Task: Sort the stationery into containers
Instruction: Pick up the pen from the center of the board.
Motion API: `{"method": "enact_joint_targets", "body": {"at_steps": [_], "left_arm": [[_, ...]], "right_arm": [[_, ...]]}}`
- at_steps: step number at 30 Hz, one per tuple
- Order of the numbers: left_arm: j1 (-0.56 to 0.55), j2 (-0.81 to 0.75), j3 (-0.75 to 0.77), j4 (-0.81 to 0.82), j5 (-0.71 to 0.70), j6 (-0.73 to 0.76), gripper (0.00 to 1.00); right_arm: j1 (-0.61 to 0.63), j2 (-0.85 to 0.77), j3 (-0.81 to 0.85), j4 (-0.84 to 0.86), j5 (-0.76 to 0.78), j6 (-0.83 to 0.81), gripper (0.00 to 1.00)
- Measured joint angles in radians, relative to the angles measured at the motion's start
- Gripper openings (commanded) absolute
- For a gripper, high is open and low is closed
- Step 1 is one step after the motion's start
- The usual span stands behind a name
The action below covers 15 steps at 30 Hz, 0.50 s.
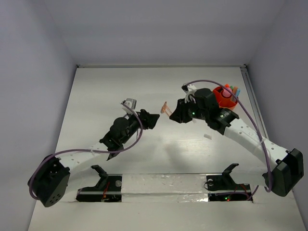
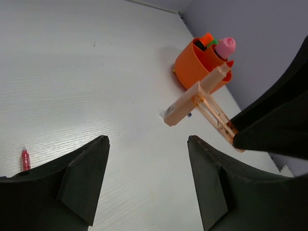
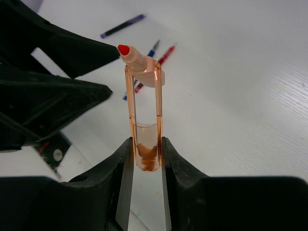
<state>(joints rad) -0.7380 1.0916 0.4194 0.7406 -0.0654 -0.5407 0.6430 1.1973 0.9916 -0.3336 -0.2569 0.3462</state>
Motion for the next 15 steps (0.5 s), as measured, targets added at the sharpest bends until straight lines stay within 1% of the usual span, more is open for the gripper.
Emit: {"method": "enact_joint_targets", "body": {"at_steps": [7, 11, 15], "left_arm": [[-0.003, -0.075, -0.038, 0.032, 0.078, 0.135, 0.63], [-0.008, -0.122, -0.037, 0.047, 0.098, 0.195, 0.62], [-0.011, -0.13, -0.037, 0.057, 0.119, 0.226, 0.6]], "right_arm": [[0.0, 0.04, 0.121, -0.064, -0.154, 0.055, 0.0], [0.0, 0.048, 0.147, -0.1, -0.214, 0.078, 0.0], [0.0, 0.048, 0.152, -0.112, -0.257, 0.1, 0.0]]}}
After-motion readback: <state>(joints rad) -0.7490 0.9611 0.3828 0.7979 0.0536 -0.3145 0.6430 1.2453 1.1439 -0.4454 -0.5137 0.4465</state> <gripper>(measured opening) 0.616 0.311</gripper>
